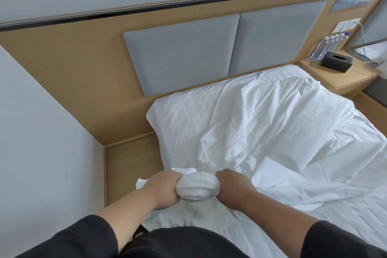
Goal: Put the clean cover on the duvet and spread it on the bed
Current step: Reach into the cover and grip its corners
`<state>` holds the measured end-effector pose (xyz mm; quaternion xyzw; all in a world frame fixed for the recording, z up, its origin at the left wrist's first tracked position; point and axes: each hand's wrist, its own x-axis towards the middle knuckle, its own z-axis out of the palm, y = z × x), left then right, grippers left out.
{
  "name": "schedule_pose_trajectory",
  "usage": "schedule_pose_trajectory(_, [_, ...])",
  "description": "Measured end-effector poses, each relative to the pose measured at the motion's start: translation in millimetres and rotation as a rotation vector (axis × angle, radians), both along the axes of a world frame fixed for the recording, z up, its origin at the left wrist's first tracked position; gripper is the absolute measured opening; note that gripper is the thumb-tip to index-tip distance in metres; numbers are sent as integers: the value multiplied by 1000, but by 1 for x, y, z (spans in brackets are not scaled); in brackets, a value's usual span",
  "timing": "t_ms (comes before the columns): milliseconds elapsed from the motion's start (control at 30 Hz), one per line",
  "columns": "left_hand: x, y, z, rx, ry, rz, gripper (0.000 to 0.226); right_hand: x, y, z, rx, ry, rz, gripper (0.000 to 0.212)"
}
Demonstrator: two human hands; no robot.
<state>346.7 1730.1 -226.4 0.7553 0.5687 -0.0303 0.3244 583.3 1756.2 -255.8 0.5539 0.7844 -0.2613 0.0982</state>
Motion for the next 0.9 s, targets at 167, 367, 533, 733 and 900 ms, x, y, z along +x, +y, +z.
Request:
schedule_pose_trajectory(167, [1,-7,8,-126,-185,15,14,-2,2,0,-19,250,-36,21])
schedule_pose_trajectory(367, [-4,-6,13,-370,-22,-67,25,8,-6,7,-303,260,20,34])
schedule_pose_trajectory(533, [6,-6,4,-504,231,-130,27,5,-8,13,-603,145,163,34])
schedule_pose_trajectory(733, [8,-1,-4,-444,283,-120,51,-9,-9,8,-309,-187,238,19])
schedule_pose_trajectory(900, [6,0,-13,-282,416,-99,9,-9,-14,-4,-299,-73,159,15])
